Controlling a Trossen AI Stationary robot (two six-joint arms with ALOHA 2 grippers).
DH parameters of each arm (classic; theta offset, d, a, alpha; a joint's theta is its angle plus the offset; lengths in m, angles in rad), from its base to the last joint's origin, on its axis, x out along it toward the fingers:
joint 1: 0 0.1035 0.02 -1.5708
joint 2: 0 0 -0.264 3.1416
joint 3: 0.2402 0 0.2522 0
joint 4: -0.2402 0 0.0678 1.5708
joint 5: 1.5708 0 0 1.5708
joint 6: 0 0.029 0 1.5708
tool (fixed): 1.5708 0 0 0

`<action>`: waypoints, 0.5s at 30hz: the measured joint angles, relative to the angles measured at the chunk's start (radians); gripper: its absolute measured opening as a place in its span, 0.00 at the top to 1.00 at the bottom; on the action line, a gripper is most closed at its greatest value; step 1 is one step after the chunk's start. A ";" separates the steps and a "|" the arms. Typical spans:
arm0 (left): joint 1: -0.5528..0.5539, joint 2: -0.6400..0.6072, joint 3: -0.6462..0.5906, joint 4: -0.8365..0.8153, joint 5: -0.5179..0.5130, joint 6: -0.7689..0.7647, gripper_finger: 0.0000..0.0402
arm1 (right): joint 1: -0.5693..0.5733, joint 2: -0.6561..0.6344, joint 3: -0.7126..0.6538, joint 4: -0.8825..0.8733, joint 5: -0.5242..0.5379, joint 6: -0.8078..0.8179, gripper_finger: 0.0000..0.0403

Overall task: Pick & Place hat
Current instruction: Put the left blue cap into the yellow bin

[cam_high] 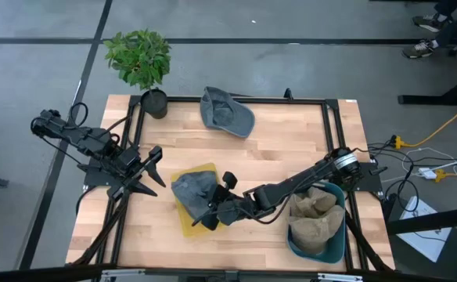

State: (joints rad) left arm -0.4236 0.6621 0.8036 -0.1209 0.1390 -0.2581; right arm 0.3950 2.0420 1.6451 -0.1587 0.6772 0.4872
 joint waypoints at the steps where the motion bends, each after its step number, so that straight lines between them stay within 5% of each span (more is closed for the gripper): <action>1: 0.000 0.000 0.000 -0.001 0.000 0.000 0.64 | 0.000 0.001 0.000 0.007 -0.016 0.000 0.96; 15: 0.000 0.002 0.000 -0.086 -0.122 0.008 0.64 | -0.006 0.048 0.000 0.028 -0.106 0.006 0.96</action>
State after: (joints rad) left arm -0.4236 0.6644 0.8036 -0.2069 0.0166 -0.2497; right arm 0.3893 2.0898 1.6451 -0.1311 0.5710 0.4931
